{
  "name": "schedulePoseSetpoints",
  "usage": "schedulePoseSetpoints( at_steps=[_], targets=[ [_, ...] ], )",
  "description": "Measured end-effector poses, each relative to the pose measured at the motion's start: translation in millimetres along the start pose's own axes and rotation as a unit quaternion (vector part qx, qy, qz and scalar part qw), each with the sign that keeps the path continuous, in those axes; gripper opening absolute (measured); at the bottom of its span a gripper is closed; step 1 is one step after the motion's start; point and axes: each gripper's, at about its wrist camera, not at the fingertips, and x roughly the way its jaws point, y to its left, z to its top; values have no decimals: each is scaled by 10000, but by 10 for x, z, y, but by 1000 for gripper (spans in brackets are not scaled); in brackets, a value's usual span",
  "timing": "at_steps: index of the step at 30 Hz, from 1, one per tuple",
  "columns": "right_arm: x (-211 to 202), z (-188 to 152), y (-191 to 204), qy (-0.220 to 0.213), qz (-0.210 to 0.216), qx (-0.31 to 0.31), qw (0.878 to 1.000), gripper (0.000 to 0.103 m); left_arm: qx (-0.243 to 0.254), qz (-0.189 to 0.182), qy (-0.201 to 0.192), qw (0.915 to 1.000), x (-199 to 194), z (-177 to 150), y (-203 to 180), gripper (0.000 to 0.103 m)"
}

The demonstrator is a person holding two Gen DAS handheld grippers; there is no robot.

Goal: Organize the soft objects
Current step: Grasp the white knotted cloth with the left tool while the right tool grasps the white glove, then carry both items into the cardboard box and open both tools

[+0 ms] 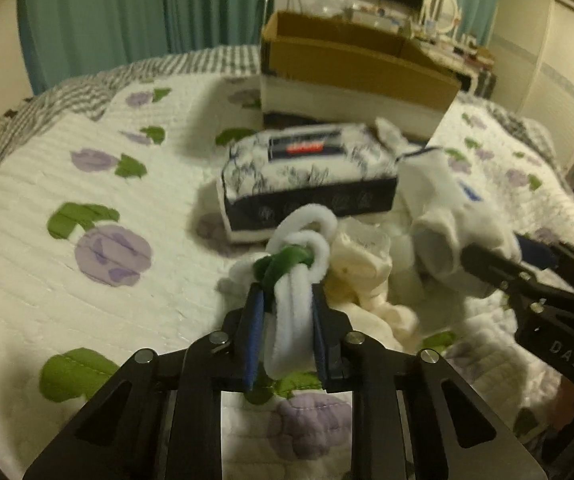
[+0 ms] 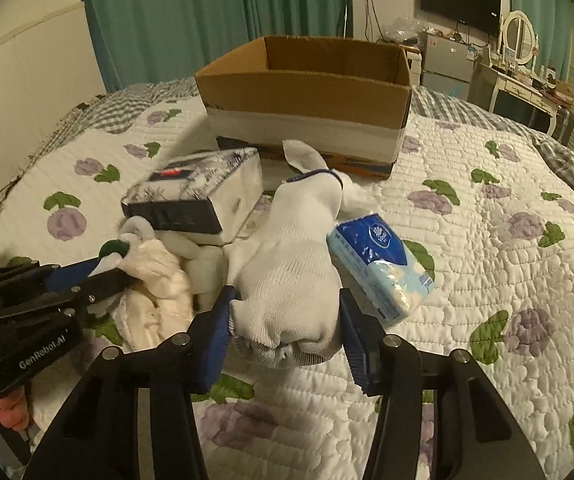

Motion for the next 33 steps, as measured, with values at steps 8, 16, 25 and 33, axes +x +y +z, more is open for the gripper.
schedulePoseSetpoints(
  at_steps=[8, 16, 25, 33],
  targets=[
    [-379, 45, 122, -431, -81, -157, 9989, 47, 127, 45, -409, 9991, -363, 44, -12, 21],
    [-815, 260, 204, -1025, -139, -307, 9942, 47, 227, 97, -965, 9950, -780, 270, -44, 21],
    [-1180, 881, 114, -1599, -206, -517, 9856, 46, 421, -33, -1367, 9897, -965, 848, -263, 21],
    [-1035, 1624, -119, -1822, -256, -601, 9811, 47, 505, -124, -1534, 9868, -764, 1581, -379, 21]
  ],
)
